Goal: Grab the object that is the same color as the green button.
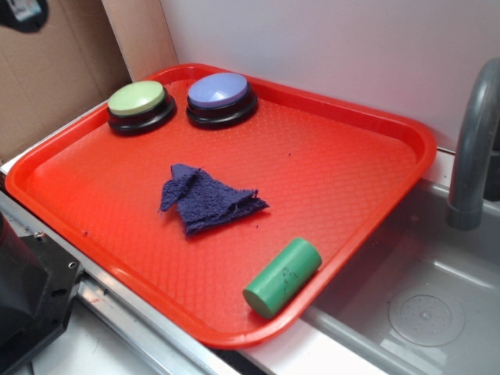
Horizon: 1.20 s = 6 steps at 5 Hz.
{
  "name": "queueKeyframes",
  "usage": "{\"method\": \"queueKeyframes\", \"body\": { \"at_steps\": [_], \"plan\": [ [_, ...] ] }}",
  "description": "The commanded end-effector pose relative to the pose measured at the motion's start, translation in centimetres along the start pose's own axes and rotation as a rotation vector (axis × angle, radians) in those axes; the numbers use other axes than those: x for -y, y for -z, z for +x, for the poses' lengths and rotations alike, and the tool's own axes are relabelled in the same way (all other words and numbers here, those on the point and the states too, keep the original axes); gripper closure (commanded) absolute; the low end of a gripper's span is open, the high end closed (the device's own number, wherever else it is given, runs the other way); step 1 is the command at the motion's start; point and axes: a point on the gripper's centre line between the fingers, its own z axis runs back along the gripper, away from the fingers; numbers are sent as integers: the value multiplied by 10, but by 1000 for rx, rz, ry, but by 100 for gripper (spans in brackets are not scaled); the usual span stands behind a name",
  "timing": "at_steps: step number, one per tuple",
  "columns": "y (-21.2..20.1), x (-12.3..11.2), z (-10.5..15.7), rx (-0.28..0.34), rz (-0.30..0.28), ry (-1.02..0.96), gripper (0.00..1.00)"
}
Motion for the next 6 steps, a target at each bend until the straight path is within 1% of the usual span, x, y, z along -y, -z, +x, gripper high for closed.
{"method": "queueKeyframes", "body": {
  "at_steps": [1,2,3,4,5,6],
  "plan": [
    [37,36,25,43,16,-84,0],
    [60,53,32,37,14,-115,0],
    [82,69,35,19,-24,-142,0],
    [108,84,36,1,-37,-179,0],
    [130,96,42,35,-71,-196,0],
    [152,108,44,32,-85,-193,0]
  ]
}}
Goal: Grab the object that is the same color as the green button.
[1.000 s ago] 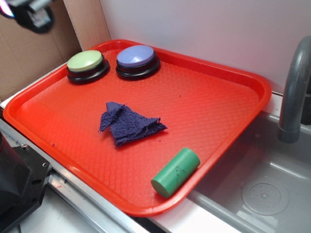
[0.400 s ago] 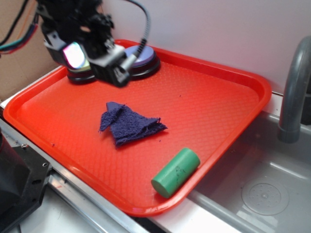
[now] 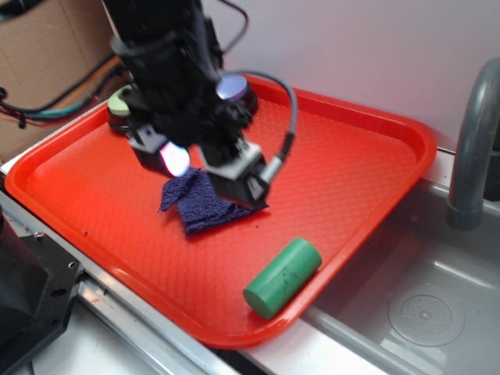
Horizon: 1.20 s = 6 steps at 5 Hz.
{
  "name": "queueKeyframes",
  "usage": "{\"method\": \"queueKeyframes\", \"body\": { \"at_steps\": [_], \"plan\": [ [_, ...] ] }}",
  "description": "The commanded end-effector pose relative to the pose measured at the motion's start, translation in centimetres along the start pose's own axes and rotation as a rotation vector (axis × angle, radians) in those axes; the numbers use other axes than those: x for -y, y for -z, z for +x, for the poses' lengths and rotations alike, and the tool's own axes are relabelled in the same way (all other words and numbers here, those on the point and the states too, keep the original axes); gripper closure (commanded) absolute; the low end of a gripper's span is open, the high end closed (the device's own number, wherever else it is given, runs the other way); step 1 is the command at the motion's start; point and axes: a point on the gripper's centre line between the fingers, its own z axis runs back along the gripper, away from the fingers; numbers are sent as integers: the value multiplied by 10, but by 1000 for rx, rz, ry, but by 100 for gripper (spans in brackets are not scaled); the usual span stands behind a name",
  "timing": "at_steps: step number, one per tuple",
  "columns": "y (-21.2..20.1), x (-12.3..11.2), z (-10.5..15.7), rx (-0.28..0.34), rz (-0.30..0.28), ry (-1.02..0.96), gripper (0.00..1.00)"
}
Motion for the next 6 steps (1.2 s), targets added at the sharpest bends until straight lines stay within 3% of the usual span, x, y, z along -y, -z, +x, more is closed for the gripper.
{"method": "queueKeyframes", "body": {
  "at_steps": [1,3,5,6],
  "plan": [
    [40,28,8,-4,-60,31,0],
    [63,37,6,-44,-45,68,0],
    [65,29,4,-43,-20,47,0],
    [65,26,5,-39,-13,28,88]
  ]
}}
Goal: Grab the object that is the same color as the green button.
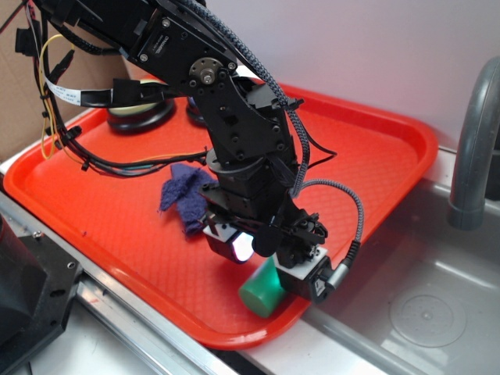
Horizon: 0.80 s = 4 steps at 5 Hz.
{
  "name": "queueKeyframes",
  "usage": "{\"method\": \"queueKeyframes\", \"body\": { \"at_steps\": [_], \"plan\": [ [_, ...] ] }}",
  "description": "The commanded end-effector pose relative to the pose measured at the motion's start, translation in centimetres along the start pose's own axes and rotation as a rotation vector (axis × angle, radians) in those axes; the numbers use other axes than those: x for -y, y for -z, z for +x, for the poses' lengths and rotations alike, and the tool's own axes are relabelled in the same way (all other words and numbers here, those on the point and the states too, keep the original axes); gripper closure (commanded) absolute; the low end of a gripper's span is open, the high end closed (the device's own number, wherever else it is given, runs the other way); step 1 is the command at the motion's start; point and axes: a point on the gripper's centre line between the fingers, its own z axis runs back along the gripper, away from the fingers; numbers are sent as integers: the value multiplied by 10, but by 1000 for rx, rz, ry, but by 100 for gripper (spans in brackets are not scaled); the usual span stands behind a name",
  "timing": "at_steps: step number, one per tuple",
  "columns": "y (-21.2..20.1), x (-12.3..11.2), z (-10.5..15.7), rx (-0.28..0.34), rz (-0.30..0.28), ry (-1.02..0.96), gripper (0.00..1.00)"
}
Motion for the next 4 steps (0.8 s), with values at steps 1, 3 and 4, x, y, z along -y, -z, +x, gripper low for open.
{"method": "queueKeyframes", "body": {
  "at_steps": [1,3,4],
  "plan": [
    [-9,-4,5,24,-19,-30,99],
    [-14,0,6,21,3,-16,100],
    [-41,-1,14,7,36,35,100]
  ]
}}
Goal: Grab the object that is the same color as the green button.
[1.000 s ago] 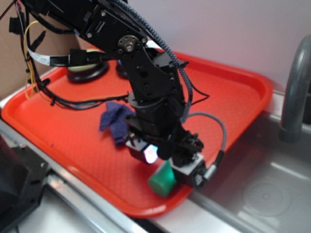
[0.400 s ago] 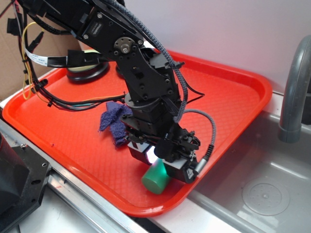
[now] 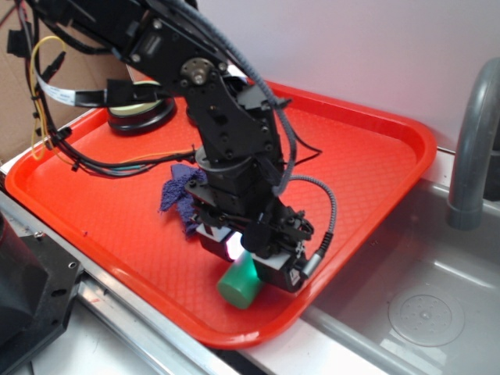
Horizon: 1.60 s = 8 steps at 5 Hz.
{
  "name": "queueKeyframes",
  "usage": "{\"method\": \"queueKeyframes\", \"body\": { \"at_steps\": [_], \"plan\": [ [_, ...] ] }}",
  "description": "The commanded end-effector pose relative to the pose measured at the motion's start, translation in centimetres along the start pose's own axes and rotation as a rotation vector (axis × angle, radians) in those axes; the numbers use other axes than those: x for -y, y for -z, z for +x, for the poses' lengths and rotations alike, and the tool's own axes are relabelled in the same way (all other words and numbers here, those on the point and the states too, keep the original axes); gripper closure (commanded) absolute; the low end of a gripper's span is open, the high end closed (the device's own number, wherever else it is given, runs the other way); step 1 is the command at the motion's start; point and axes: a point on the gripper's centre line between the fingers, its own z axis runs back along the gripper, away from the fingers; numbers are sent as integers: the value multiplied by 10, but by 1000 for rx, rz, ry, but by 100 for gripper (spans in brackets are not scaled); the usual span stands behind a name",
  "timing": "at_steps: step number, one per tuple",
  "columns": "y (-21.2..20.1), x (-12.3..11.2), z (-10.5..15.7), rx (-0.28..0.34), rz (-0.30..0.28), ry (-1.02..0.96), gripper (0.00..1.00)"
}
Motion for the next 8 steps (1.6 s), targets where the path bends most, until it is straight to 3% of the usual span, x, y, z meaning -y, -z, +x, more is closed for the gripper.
{"method": "queueKeyframes", "body": {
  "at_steps": [1,3,4,8],
  "plan": [
    [-71,-3,21,39,29,81,100],
    [-147,-50,33,44,17,187,100],
    [-166,-69,32,54,42,194,100],
    [-184,-141,30,127,115,89,100]
  ]
}}
